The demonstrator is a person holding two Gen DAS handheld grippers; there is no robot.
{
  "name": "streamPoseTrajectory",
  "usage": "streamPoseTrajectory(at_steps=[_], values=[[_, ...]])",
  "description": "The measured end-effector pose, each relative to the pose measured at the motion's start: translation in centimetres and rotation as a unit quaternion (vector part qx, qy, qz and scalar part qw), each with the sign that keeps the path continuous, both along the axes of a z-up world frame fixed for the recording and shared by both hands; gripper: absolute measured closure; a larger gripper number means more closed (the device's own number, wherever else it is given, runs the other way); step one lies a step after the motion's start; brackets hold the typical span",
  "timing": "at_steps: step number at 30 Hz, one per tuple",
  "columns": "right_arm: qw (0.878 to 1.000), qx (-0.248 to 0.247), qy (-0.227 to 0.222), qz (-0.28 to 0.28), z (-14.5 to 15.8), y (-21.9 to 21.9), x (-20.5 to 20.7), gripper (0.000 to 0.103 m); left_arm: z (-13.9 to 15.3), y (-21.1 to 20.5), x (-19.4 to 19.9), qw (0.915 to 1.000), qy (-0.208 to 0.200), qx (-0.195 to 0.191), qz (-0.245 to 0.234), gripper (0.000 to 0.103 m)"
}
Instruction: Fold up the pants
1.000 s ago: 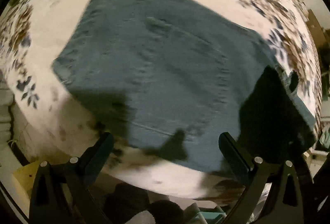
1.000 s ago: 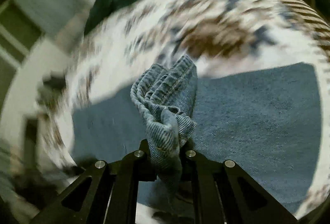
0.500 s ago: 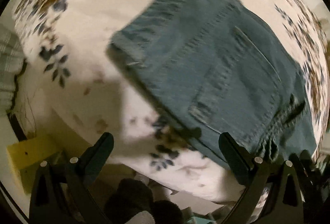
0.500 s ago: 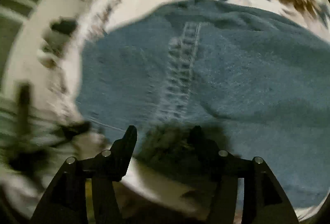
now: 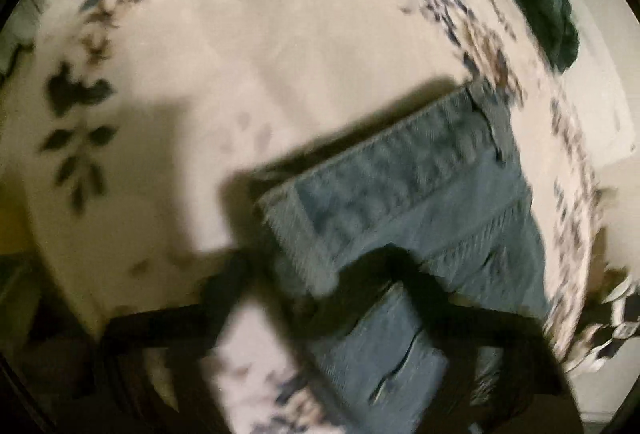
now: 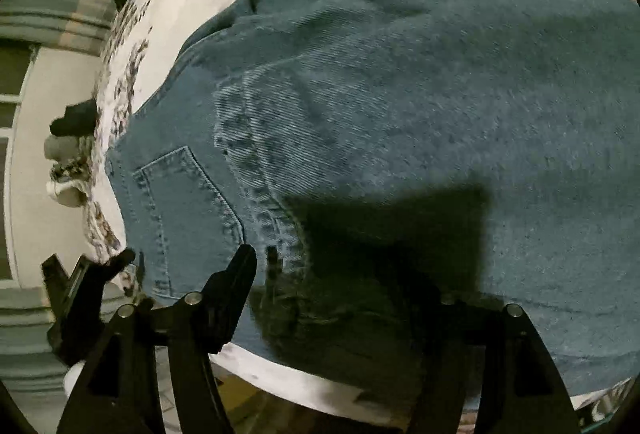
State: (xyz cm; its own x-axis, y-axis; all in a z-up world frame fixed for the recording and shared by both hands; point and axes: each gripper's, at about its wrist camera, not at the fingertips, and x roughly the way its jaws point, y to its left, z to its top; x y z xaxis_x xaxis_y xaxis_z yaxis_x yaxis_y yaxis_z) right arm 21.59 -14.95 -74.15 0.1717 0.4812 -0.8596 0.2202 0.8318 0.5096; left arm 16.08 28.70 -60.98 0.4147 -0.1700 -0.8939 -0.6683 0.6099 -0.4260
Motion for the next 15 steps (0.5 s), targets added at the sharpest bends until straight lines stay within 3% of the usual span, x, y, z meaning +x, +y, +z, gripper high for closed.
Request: streamPoseTrajectory(at_steps=[6,10,15], values=[[1.0,0.005,0.014,-0.006,1.0,-0.6,0.4,0.034,0.1,-0.8,0.3,0.9982,-0.045,-0.001,0.041,0.041],[1.0,0.012,0.016,-0.015,1.2,-0.1,0.9,0.034,1.6,-0.7,-1.2,0.9964,-0.068,0.014,0.05,0.076],[1.0,0.015,0.009,-0.02,1.6,-0.4,0.3,0.034,6.3,-2.3,-2.9,0.9913,-0.115,0.059,0.028,0.084]])
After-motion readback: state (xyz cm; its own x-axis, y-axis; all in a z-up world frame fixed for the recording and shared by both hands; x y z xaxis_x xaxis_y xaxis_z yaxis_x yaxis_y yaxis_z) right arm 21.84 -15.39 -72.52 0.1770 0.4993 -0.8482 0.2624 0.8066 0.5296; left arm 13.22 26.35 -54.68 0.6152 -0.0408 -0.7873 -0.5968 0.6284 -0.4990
